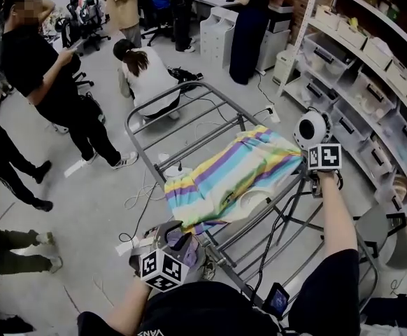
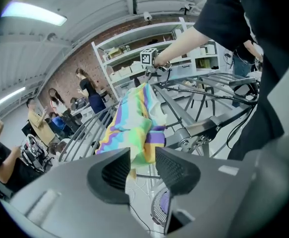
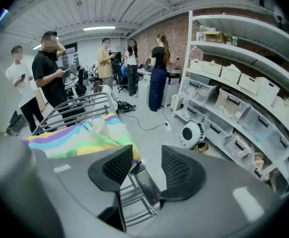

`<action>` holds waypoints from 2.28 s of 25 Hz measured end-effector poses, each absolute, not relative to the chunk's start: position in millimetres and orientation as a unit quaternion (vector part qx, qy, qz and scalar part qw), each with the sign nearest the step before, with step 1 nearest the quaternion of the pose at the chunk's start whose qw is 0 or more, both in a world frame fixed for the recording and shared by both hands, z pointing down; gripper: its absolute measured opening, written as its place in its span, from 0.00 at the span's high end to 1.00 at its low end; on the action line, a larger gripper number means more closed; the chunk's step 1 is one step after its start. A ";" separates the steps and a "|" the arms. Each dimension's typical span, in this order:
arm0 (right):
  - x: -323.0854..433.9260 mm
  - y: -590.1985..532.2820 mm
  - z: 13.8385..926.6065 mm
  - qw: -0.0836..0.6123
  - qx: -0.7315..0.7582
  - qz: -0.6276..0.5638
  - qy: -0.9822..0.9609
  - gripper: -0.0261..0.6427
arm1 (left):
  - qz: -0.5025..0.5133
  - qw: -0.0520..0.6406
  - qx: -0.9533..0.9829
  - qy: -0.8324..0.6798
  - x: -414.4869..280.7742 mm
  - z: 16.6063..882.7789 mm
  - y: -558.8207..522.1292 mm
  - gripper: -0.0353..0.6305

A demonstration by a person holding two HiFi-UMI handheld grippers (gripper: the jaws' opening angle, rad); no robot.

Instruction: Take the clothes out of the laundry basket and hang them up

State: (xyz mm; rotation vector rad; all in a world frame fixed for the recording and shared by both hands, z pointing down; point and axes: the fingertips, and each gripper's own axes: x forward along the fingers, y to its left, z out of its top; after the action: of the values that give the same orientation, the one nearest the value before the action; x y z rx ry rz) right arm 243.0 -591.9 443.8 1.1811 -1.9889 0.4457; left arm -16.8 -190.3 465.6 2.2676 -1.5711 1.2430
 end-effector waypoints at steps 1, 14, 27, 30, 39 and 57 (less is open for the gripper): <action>246.2 -588.7 438.5 0.376 0.469 0.171 -0.781 0.70 | 0.407 0.055 0.748 -0.522 -20.1 463.5 -190.6 0.74; 199.5 -474.4 364.7 0.280 0.466 0.132 -0.829 0.70 | 0.350 -0.010 0.771 -0.531 -58.1 424.1 -189.1 0.69; 100.2 -296.8 318.4 0.166 0.505 0.040 -0.846 0.70 | 0.297 -0.069 0.816 -0.491 -92.9 398.4 -147.4 0.69; 82.3 -255.6 318.2 0.155 0.510 0.030 -0.845 0.70 | 0.289 -0.070 0.825 -0.480 -104.2 399.5 -131.8 0.69; 50.3 -162.1 335.1 0.122 0.504 0.032 -0.854 0.70 | 0.268 -0.052 0.836 -0.476 -110.5 405.5 -87.7 0.69; 48.8 -53.1 473.4 0.195 0.316 0.069 -0.926 0.71 | 0.256 0.072 0.755 -0.599 -71.5 513.9 12.4 0.69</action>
State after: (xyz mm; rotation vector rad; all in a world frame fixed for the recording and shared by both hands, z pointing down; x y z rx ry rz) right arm 48.8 -53.1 473.4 0.8859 -2.5952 0.1928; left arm -71.5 12.4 513.9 2.2706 -1.8001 0.7687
